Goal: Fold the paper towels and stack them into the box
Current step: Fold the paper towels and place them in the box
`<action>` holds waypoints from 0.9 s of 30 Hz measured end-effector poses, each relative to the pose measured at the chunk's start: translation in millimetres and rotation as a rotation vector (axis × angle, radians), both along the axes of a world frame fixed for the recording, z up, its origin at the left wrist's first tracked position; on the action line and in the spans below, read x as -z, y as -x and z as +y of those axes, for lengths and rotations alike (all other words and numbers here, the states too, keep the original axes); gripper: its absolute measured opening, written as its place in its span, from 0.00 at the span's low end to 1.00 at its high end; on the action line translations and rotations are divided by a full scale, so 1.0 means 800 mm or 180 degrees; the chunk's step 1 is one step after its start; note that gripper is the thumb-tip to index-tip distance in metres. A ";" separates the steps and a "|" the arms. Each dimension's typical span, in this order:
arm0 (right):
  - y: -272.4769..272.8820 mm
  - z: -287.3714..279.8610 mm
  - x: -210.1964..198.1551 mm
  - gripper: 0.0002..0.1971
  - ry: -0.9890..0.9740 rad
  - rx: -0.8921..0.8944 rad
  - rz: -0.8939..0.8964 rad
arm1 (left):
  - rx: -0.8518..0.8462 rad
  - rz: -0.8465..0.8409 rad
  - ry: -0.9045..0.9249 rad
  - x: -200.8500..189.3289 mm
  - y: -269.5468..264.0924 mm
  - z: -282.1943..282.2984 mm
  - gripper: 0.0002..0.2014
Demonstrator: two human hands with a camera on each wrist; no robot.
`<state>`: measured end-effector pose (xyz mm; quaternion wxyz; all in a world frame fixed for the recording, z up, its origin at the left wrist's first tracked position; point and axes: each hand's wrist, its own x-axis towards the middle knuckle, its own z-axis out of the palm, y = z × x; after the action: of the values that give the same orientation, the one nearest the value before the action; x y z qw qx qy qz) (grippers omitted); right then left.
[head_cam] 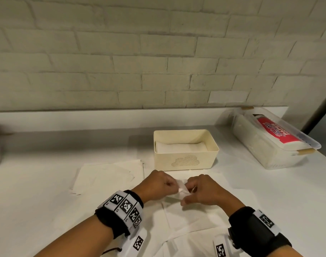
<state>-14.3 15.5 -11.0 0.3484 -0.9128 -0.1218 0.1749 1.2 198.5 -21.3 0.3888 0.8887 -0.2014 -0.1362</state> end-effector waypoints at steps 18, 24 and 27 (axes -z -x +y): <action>-0.038 -0.026 -0.107 0.05 -0.3155 0.1313 0.0013 | -0.0312 0.1070 0.2680 -0.068 -0.023 -0.010 0.16; -0.045 -0.016 -0.099 0.08 -0.3512 0.1527 0.0034 | -0.0308 0.0838 0.2641 -0.087 -0.024 -0.015 0.03; -0.048 -0.008 -0.089 0.06 -0.3407 0.1707 -0.0062 | -0.0635 0.0676 0.2683 -0.088 -0.026 -0.016 0.03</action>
<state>23.7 9.2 59.9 0.7907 -0.6109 0.0385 -0.0131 22.0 185.5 48.8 0.7468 0.6488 -0.1115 -0.0946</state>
